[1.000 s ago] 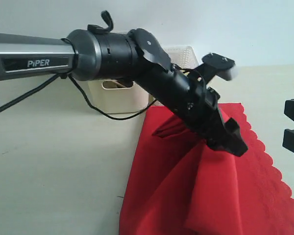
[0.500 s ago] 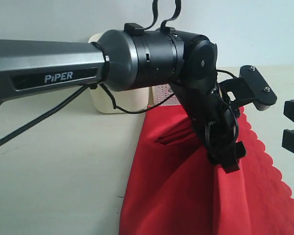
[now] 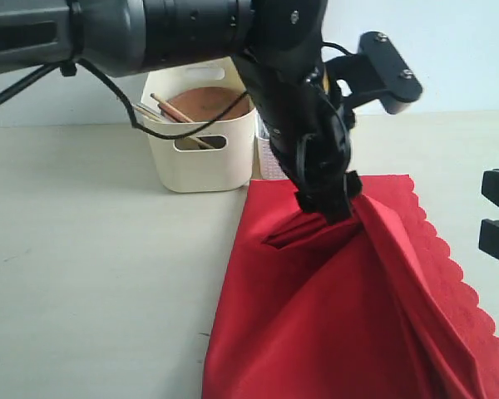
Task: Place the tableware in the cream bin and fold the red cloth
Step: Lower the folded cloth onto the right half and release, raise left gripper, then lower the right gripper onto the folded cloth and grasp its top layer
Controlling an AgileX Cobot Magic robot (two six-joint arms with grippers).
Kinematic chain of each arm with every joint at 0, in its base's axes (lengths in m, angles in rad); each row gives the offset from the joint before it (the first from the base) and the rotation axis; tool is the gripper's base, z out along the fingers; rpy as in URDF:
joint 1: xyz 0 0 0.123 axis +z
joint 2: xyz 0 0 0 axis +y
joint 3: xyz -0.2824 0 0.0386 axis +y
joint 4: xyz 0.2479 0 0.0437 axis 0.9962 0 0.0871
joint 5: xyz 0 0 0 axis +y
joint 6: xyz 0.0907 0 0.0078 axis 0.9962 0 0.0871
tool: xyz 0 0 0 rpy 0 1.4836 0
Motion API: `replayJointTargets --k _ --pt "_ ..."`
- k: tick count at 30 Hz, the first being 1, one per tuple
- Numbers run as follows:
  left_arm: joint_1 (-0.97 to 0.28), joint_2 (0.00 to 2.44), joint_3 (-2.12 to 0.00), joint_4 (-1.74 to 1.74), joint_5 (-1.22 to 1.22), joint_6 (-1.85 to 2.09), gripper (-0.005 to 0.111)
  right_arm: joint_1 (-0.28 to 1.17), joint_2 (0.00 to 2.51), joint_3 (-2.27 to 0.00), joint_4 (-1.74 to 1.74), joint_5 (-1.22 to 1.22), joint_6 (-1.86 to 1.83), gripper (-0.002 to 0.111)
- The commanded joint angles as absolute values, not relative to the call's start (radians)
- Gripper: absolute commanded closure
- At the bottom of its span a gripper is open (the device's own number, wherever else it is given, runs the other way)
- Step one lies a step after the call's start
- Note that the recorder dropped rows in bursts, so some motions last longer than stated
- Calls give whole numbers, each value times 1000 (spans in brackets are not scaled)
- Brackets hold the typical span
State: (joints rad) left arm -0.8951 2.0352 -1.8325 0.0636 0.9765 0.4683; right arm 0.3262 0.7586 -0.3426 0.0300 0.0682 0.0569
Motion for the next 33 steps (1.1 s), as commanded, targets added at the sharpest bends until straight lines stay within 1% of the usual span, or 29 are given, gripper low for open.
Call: replayJointTargets --k 1,4,7,8,10,14,15,18,22,24,27,30,33 --pt "-795 2023 -1825 120 1033 380 36 325 764 -334 55 17 57 108" --pt "-711 2023 -1801 120 1016 352 36 325 798 -337 55 -59 84 108" --pt "-652 2023 -1799 120 1016 311 37 325 830 -375 55 -55 84 108" --pt "-616 2017 -1799 120 1016 285 45 325 857 -410 55 -21 84 108" --pt "-588 2008 -1799 120 1016 257 59 325 892 -460 55 29 84 108" --pt "-535 1982 -1799 113 1018 209 100 325 958 -586 55 150 69 108" --pt "-527 1972 -1799 111 1018 209 106 325 972 -627 55 184 64 108" --pt "-508 1940 -1799 101 1014 209 106 325 1024 -755 55 332 0 108" --pt "-499 1906 -1799 82 1000 205 106 325 1126 -934 125 623 -160 107" --pt "-499 1887 -1796 78 985 205 106 325 1178 -1008 190 735 -271 102" --pt "-498 1858 -1770 78 951 205 106 325 1258 -1069 241 820 -409 90" --pt "-497 1830 -1748 77 936 205 106 325 1331 -1080 247 811 -536 70" --pt "-487 1799 -1741 75 937 196 106 341 1417 -1072 262 815 -665 47"
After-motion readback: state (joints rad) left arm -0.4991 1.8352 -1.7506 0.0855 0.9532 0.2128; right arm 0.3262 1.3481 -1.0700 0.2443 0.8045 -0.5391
